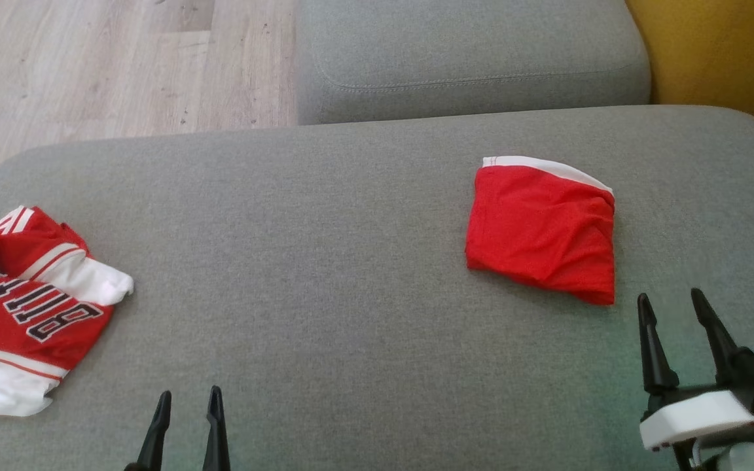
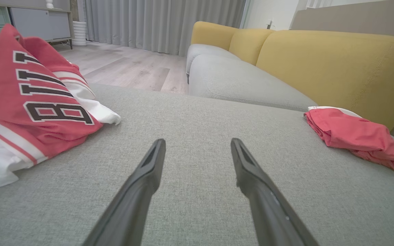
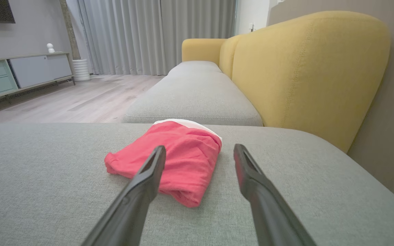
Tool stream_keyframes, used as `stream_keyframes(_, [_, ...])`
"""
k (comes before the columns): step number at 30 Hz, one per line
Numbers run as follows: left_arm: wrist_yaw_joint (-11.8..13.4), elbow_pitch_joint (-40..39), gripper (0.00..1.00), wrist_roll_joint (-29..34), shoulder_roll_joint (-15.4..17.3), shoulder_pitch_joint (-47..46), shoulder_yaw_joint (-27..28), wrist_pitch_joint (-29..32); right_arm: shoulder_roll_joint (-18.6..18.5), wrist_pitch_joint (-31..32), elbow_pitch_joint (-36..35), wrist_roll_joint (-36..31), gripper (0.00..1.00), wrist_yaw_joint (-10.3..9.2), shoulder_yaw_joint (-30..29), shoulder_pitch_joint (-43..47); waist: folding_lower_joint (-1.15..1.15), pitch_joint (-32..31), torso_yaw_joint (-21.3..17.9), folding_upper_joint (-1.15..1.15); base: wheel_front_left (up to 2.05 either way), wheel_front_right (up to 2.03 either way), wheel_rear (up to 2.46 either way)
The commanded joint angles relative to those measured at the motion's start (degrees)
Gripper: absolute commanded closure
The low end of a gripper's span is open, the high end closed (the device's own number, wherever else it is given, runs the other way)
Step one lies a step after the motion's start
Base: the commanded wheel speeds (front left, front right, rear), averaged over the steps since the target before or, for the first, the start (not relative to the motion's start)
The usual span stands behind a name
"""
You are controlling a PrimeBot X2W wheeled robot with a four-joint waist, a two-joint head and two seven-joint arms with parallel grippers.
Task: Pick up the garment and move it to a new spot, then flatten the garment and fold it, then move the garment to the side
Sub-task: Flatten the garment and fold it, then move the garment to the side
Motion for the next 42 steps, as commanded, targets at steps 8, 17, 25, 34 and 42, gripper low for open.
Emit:
stream_keyframes(8, [-1.01,-0.74,0.0,0.45,-0.19,-1.13,1.71,-0.3,0.36,-0.77,-0.48,1.11,0.0,0.44,0.85,-1.06,0.01,-0.02,0.0,0.0,0.0,0.0,0.0])
stream_keyframes(17, [-0.85,-0.8,0.0,0.24,-0.19,-1.1,1.38,-0.3,0.93,-0.77,0.66,3.87,0.0,0.44,2.13,-2.54,0.01,0.14,0.64,0.0,0.0,0.0,0.0])
stream_keyframes(25, [-0.82,-0.75,0.0,0.21,-0.19,-1.4,1.04,-0.3,-2.04,14.28,-2.07,16.89,0.0,0.44,0.5,-10.64,0.01,1.74,0.72,0.0,0.0,0.0,0.0])
stream_keyframes(34, [-1.01,-0.01,0.0,0.74,-0.19,-5.62,-1.63,-0.3,-2.85,37.94,5.94,22.61,0.0,0.44,-7.4,-21.58,0.01,8.16,4.25,0.0,0.0,0.0,0.0])
stream_keyframes(42, [-0.48,0.51,0.0,0.58,-0.19,-7.29,-3.22,-0.3,-1.4,39.33,16.33,21.98,0.0,0.44,-12.92,-27.72,0.01,10.85,7.39,0.0,0.0,0.0,0.0])
